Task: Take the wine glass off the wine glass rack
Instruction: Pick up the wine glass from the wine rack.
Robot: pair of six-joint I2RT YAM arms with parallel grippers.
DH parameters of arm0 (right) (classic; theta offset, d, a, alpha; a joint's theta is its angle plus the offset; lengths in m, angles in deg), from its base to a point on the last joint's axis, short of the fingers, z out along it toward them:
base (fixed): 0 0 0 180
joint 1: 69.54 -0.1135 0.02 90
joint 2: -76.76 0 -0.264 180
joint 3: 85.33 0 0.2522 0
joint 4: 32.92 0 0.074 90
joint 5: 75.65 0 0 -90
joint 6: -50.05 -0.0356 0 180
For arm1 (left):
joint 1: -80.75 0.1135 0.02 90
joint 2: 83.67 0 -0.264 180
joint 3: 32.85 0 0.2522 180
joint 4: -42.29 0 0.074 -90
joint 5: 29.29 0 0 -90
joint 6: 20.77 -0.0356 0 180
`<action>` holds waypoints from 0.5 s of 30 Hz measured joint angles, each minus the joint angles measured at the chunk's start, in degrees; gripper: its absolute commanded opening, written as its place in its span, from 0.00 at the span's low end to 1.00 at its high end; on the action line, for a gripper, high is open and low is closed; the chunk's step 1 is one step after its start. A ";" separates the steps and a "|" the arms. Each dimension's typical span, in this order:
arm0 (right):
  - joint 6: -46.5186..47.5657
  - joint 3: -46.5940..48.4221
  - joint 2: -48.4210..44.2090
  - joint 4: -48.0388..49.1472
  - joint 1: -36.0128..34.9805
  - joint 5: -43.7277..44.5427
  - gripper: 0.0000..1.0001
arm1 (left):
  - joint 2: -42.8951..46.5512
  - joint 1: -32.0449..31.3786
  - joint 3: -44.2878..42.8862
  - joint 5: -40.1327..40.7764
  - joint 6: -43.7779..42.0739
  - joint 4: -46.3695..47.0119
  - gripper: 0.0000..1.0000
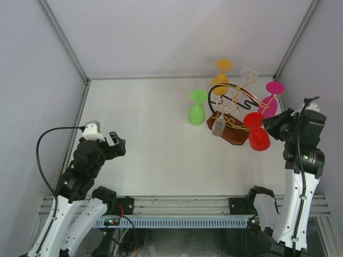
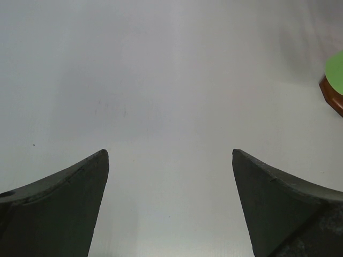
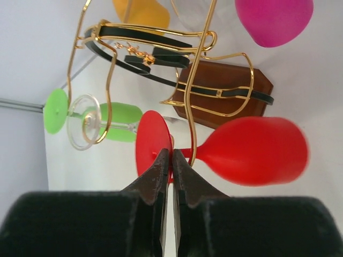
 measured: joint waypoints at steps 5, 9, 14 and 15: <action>-3.43 -0.42 -2.43 1.55 1.20 -1.27 0.00 | 0.00 0.00 0.00 0.00 -0.02 0.00 1.00; -6.88 -2.91 -4.66 3.61 3.37 -3.30 0.00 | 0.00 0.00 0.00 0.00 -0.02 0.00 1.00; -12.59 -7.23 -7.08 7.08 5.55 -4.81 0.00 | 0.00 0.00 0.00 0.00 0.00 0.00 1.00; -13.42 -7.82 -7.41 7.56 5.60 -4.50 0.00 | 0.00 0.00 0.00 0.00 0.00 0.00 1.00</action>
